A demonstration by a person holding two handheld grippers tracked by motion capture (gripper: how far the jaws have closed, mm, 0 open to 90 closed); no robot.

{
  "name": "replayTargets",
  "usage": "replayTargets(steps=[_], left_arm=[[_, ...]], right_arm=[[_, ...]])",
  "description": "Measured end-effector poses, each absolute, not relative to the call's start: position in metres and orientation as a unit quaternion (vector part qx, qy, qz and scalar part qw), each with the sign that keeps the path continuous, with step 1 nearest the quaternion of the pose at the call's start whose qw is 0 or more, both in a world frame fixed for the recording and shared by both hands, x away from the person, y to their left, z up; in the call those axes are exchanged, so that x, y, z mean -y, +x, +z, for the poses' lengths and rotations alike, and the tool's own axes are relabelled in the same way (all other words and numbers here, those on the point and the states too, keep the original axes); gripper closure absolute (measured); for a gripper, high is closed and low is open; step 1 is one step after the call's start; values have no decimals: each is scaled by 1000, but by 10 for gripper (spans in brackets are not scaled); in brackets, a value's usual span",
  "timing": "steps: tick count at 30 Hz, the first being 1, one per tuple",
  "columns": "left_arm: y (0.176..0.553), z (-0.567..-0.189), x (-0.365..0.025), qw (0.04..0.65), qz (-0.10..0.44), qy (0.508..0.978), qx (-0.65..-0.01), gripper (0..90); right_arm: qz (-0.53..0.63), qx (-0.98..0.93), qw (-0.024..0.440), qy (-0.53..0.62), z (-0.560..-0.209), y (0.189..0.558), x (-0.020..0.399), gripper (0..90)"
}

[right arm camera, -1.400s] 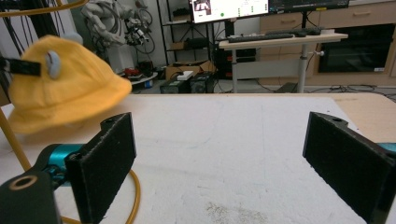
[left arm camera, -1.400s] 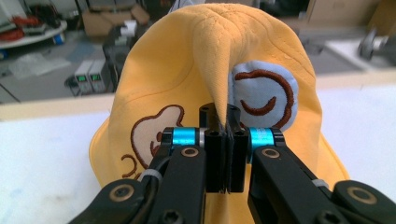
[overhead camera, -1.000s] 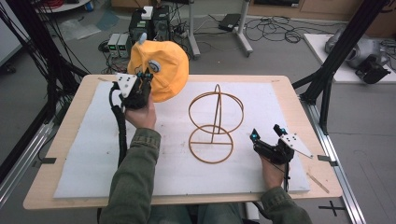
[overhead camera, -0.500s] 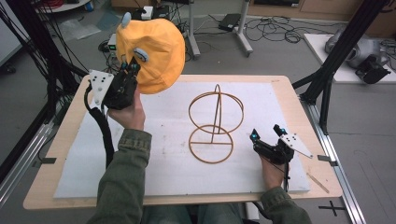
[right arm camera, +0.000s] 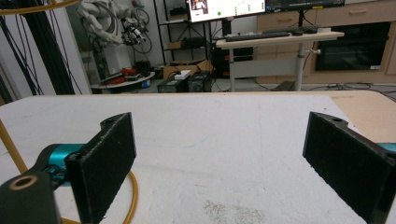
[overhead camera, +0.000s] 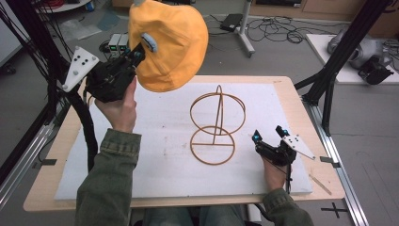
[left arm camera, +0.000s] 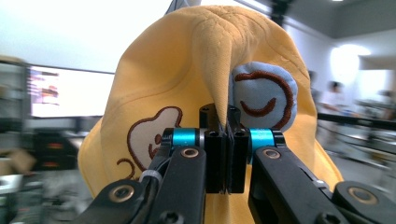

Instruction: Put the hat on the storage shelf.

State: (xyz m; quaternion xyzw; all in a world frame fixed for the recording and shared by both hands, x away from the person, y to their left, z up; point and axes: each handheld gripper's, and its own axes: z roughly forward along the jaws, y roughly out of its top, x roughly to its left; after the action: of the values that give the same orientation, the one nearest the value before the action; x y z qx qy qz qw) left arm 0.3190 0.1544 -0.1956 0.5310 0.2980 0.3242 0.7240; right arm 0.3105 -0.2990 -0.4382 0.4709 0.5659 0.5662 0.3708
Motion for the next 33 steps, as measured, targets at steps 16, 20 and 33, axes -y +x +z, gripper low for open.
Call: replayTargets(steps=[16,20,33], left_arm=[[357,-199,-88,616,179,740,-201,884],[365,-207,-80,596,157,766,-185,883],[370,-219,-65,555,121,806,-166,882]], right_arm=[[568,-567,368,470,-438,311,299,92],[568,-567,368,469,-438,311,299,92],[569,-566,366,471,-438,311,299,92]])
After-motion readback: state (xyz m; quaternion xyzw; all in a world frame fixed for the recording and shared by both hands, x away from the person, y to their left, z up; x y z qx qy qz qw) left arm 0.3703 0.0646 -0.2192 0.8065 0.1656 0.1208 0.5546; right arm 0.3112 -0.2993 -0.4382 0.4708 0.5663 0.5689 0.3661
